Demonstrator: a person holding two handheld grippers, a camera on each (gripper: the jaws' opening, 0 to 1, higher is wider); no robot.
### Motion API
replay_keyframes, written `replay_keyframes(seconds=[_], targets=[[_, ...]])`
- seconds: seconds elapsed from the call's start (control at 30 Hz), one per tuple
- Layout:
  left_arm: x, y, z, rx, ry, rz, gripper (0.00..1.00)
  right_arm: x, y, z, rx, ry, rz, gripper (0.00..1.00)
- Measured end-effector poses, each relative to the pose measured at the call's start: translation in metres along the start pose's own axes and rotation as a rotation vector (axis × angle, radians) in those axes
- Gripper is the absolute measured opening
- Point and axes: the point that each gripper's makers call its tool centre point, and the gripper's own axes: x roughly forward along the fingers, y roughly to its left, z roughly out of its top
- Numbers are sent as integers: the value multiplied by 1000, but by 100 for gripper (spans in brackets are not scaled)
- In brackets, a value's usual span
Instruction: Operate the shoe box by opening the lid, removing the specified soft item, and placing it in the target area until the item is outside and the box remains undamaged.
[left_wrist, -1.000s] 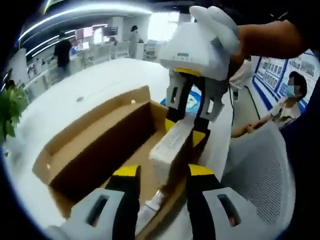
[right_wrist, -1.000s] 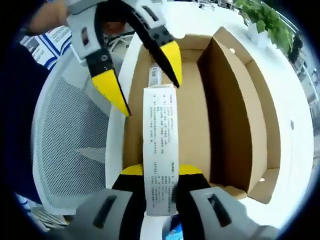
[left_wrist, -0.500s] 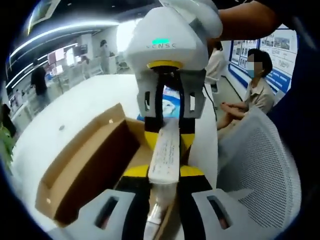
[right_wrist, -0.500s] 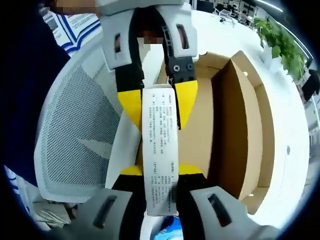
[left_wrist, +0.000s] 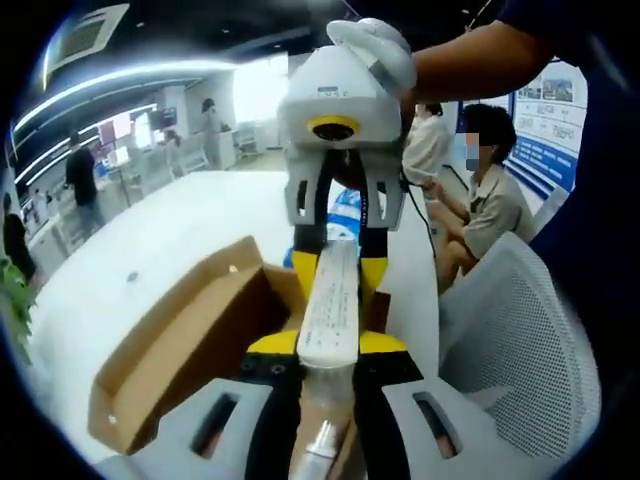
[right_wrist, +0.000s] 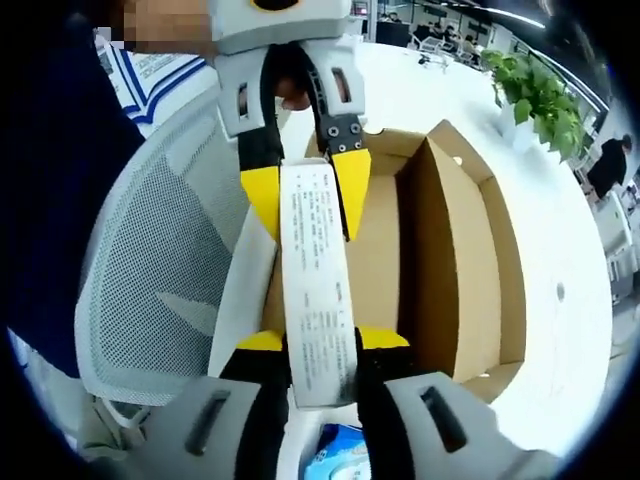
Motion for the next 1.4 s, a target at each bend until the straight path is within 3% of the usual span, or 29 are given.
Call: replay_keyframes(seconds=[0.03, 0.13, 0.37, 0.9, 1.4], targets=[[0, -1, 3, -1, -9, -5, 16, -2, -1, 5, -3, -34, -9, 20], [2, -2, 9, 11, -14, -8, 16, -9, 4, 1, -27, -21, -18, 19], [17, -8, 29, 70, 1, -52, 17, -29, 8, -13, 12, -22, -36, 19], [71, -32, 83, 169, 13, -137, 17, -84, 18, -71, 92, -17, -123, 19], [107, -50, 108, 232, 37, -179, 17, -111, 29, -111, 139, -16, -162, 19]])
